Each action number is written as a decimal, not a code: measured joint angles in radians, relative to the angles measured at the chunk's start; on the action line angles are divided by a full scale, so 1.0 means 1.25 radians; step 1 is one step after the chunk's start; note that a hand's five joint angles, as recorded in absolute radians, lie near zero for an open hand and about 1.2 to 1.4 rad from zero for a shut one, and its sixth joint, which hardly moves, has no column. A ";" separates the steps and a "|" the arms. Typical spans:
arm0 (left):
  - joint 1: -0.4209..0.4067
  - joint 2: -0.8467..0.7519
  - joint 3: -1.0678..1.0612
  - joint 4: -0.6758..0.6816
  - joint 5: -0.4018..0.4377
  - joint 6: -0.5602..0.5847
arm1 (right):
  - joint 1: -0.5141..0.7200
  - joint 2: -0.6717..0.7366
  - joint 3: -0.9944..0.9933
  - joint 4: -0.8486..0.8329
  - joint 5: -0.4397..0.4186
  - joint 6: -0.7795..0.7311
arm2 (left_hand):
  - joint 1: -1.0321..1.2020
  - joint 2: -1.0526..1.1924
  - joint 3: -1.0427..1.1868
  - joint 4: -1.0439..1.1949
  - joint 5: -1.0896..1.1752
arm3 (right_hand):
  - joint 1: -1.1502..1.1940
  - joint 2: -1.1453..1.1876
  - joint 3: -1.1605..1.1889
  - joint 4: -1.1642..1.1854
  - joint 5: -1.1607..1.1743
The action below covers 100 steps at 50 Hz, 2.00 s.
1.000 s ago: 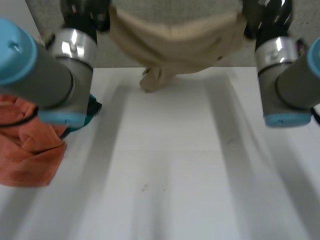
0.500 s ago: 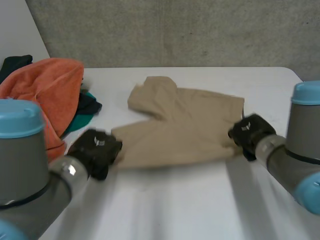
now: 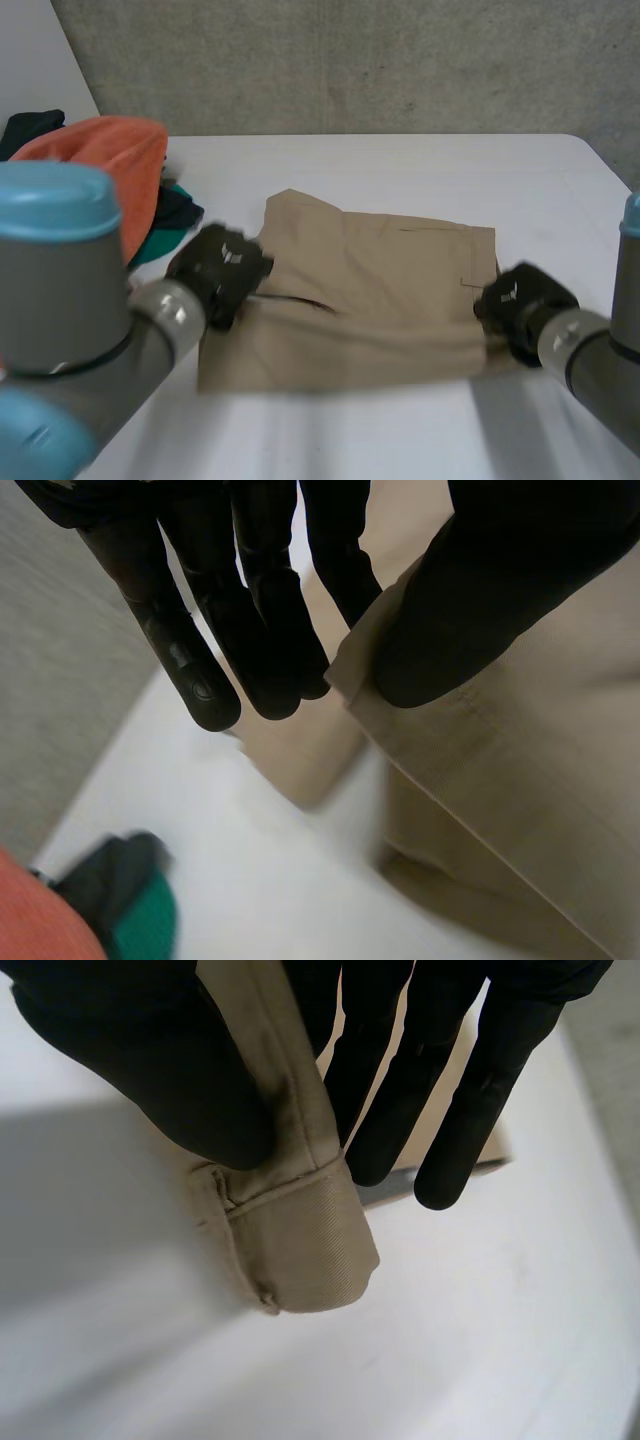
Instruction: Fold the laundry.
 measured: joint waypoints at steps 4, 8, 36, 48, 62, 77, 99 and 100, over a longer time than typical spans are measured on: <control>0.016 -0.133 0.134 0.110 -0.001 0.000 | 0.002 0.054 -0.066 -0.113 0.003 0.015 | 0.000 0.000 0.000 0.000 0.000 | 0.000 0.000 0.000 0.000 0.000; 0.038 -0.263 0.265 0.237 0.000 0.002 | 0.004 0.137 -0.145 -0.242 0.010 0.027 | 0.000 0.000 0.000 0.000 0.000 | 0.000 0.000 0.000 0.000 0.000; 0.026 -0.472 0.414 0.545 0.004 -0.010 | -0.033 0.362 -0.371 -0.359 0.005 0.217 | -0.762 -0.793 -0.784 -0.800 -0.770 | -0.714 -0.773 -0.784 -0.785 -0.778; 0.023 -0.237 0.098 0.548 0.005 -0.137 | -0.124 0.251 -0.183 -0.158 -0.087 0.369 | -0.762 -0.793 -0.784 -0.800 -0.770 | -0.582 -0.644 -0.643 -0.650 -0.638; 0.018 -0.216 0.069 0.543 0.003 -0.174 | -0.169 0.304 -0.160 -0.281 -0.088 0.358 | -0.762 -0.793 -0.784 -0.800 -0.770 | -0.069 -0.012 -0.008 -0.004 -0.038; 0.021 -0.133 0.016 0.542 0.004 -0.189 | -0.283 0.152 -0.104 -0.292 -0.093 0.107 | -0.762 -0.793 -0.784 -0.800 -0.770 | -0.035 -0.012 -0.005 -0.002 -0.027; 0.030 -0.057 -0.012 0.542 -0.029 -0.244 | 0.267 0.338 -0.241 -0.503 -0.254 0.102 | -0.762 -0.793 -0.784 -0.800 -0.770 | -0.486 -0.502 -0.485 -0.488 -0.496; 0.030 -0.057 -0.010 0.542 -0.030 -0.244 | 0.270 0.341 -0.244 -0.502 -0.244 0.120 | -0.762 -0.793 -0.784 -0.800 -0.770 | -0.588 -0.612 -0.608 -0.609 -0.621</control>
